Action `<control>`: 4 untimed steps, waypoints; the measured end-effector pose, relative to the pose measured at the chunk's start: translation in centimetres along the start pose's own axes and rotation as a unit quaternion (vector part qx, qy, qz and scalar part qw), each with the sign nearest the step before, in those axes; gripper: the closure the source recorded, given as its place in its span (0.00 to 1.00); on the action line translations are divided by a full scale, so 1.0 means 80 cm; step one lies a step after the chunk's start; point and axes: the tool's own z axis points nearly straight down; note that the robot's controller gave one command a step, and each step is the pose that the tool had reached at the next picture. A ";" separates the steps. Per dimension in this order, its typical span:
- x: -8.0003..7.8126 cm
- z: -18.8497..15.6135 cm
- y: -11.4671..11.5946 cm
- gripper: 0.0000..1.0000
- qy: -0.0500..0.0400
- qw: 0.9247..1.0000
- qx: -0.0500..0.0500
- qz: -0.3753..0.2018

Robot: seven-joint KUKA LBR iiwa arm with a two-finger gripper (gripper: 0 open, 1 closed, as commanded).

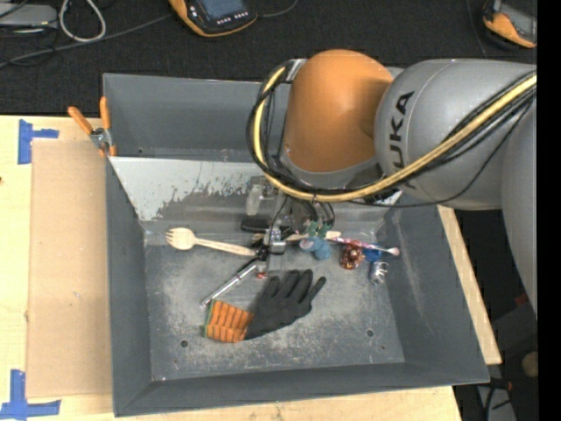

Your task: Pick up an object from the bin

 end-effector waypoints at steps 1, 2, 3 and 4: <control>-0.002 -0.005 -0.001 0.00 -0.004 1.000 0.000 0.001; 0.006 0.084 -0.046 0.00 -0.005 0.999 0.000 -0.047; 0.040 0.174 -0.080 0.00 -0.007 0.979 0.000 -0.204; 0.040 0.120 -0.087 0.00 -0.003 0.987 0.000 -0.161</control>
Offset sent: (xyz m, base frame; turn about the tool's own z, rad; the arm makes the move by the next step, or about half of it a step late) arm -0.0130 -0.0744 -0.1380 -0.1828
